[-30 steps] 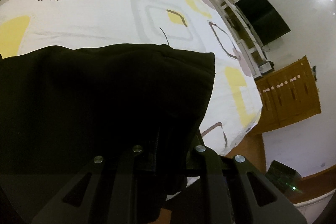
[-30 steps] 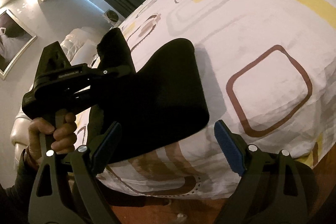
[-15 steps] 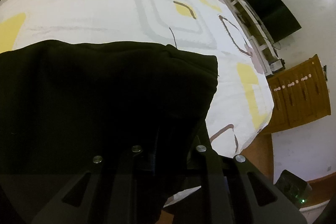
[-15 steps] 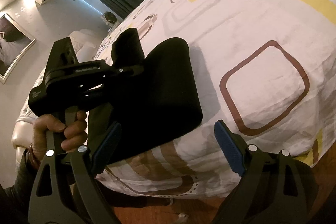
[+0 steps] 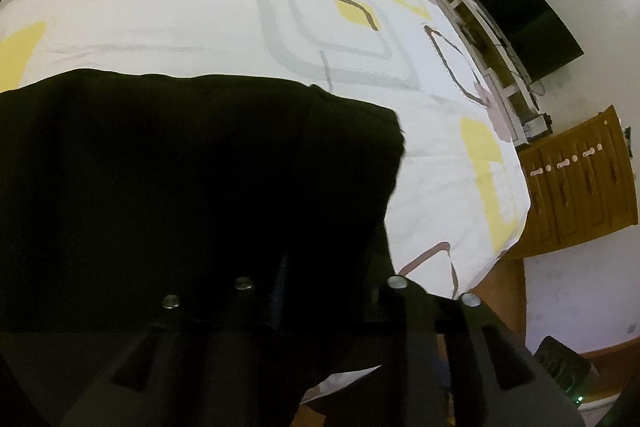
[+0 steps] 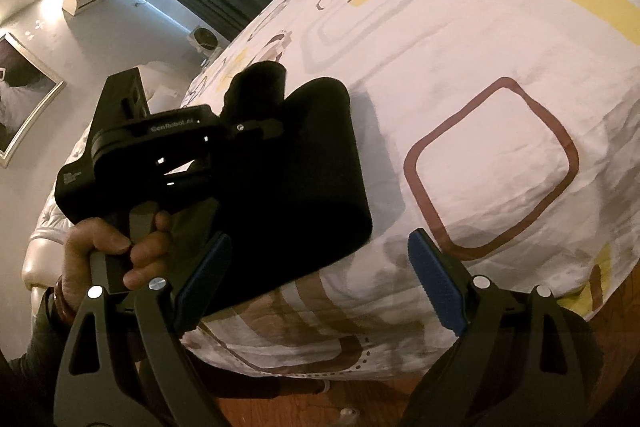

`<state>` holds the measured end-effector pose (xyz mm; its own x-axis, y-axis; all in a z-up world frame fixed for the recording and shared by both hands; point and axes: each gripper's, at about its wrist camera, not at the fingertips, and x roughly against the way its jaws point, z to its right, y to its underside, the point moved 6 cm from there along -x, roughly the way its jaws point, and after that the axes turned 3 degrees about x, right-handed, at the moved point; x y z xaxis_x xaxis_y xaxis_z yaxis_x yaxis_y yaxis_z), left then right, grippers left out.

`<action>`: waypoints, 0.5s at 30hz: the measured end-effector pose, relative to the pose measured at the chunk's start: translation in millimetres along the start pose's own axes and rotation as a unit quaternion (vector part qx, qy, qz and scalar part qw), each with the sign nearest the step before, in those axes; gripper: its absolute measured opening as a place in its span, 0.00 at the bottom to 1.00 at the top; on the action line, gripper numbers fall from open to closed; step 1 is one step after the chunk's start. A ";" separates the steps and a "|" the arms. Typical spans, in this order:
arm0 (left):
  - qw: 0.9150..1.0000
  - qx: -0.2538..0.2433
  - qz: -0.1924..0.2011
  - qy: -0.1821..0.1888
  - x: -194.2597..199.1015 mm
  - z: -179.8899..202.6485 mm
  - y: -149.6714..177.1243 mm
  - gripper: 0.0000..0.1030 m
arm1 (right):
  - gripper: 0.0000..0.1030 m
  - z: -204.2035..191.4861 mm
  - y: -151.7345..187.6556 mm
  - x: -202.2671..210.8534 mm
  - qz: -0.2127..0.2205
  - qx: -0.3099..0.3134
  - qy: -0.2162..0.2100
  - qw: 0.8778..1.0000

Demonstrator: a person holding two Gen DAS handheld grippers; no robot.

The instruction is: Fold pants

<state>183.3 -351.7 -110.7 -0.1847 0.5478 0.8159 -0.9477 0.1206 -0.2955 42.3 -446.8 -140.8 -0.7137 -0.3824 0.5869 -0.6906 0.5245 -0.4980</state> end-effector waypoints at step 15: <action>0.999 -0.029 0.016 -0.006 -5.7 21.0 4.4 0.48 | 0.87 14.2 -7.5 17.9 0.023 -0.016 0.021 0.999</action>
<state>174.7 -371.6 -106.2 -0.2180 0.5426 0.8112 -0.9245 0.1515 -0.3497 33.1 -468.4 -135.6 -0.7380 -0.3259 0.5909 -0.6531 0.5649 -0.5043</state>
